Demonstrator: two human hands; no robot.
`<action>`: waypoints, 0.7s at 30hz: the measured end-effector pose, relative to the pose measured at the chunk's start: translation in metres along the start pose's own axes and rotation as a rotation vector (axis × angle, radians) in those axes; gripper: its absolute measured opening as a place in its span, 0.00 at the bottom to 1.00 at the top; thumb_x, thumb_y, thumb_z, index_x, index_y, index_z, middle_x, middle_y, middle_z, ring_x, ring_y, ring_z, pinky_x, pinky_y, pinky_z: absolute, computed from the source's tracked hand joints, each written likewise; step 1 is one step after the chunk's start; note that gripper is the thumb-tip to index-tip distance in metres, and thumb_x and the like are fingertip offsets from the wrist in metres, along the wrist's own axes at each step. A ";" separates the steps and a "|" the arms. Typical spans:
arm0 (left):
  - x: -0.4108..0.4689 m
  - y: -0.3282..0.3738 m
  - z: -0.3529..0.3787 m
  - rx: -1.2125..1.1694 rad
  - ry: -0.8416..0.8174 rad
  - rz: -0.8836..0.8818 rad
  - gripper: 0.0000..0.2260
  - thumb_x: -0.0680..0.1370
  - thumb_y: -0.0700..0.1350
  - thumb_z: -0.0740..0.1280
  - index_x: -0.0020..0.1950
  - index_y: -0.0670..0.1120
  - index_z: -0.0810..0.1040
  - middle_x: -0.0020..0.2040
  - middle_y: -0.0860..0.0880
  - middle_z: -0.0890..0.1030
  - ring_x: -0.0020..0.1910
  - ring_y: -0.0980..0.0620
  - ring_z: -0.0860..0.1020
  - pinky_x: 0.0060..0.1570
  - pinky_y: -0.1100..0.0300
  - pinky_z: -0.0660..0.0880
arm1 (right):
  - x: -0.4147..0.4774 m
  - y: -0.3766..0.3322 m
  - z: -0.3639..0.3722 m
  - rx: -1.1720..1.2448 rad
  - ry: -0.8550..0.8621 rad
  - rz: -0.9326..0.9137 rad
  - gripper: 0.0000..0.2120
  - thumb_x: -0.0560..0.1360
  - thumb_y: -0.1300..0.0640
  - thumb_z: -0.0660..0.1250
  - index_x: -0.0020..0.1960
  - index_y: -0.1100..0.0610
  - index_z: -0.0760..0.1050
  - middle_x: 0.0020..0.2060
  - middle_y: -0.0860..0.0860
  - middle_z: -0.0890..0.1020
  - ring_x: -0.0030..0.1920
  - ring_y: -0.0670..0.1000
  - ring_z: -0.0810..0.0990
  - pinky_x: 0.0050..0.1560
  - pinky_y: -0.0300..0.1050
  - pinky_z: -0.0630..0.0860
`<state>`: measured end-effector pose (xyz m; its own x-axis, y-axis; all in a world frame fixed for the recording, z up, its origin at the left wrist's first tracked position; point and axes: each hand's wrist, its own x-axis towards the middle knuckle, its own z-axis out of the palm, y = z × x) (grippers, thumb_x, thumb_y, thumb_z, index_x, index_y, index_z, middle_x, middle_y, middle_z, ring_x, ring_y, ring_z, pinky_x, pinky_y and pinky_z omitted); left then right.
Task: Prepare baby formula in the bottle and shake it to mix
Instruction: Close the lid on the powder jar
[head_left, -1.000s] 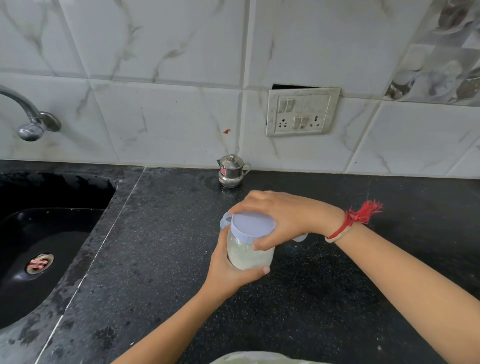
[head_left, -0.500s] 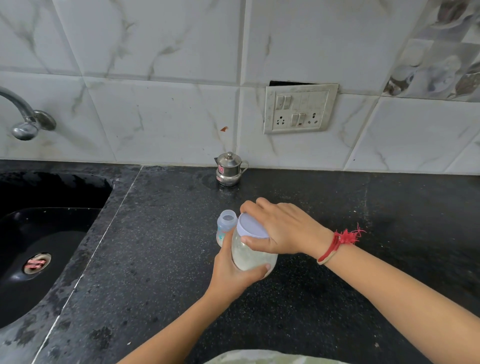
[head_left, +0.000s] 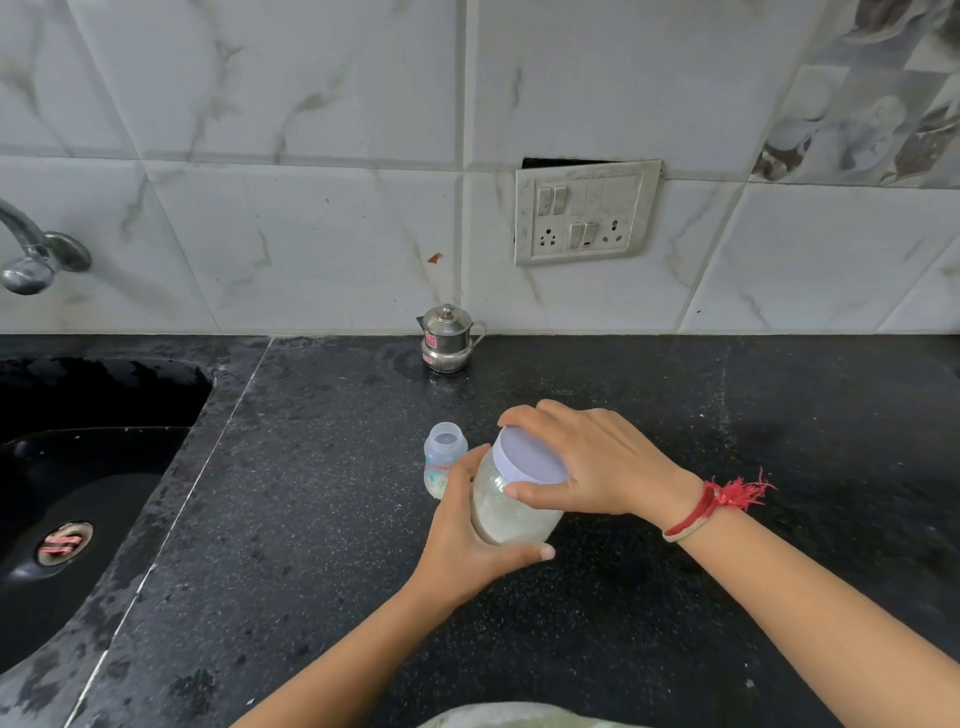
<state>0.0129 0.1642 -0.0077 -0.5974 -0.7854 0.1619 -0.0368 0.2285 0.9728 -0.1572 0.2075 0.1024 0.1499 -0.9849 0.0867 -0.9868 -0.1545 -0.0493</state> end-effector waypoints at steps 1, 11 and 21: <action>0.001 0.000 0.000 0.006 -0.020 0.005 0.45 0.57 0.55 0.83 0.69 0.60 0.63 0.63 0.62 0.74 0.63 0.60 0.74 0.54 0.69 0.73 | -0.001 0.004 0.000 0.008 0.006 0.003 0.30 0.68 0.28 0.55 0.65 0.43 0.61 0.49 0.46 0.74 0.37 0.50 0.75 0.35 0.44 0.64; 0.000 -0.007 -0.004 -0.029 0.035 -0.021 0.40 0.60 0.59 0.80 0.68 0.60 0.65 0.66 0.57 0.74 0.64 0.60 0.74 0.58 0.62 0.76 | -0.023 0.069 0.007 -0.013 -0.060 0.063 0.31 0.68 0.28 0.55 0.66 0.40 0.60 0.53 0.42 0.72 0.39 0.47 0.74 0.37 0.43 0.68; 0.008 -0.010 -0.014 -0.045 0.112 0.030 0.32 0.63 0.59 0.79 0.64 0.59 0.71 0.64 0.57 0.77 0.65 0.55 0.75 0.60 0.57 0.76 | -0.014 0.145 0.013 -0.073 -0.108 0.233 0.30 0.67 0.25 0.55 0.63 0.39 0.59 0.57 0.44 0.74 0.47 0.50 0.78 0.45 0.46 0.74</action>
<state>0.0197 0.1476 -0.0143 -0.5042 -0.8387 0.2058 0.0168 0.2287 0.9734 -0.3017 0.1977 0.0810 -0.0796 -0.9965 -0.0257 -0.9967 0.0792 0.0165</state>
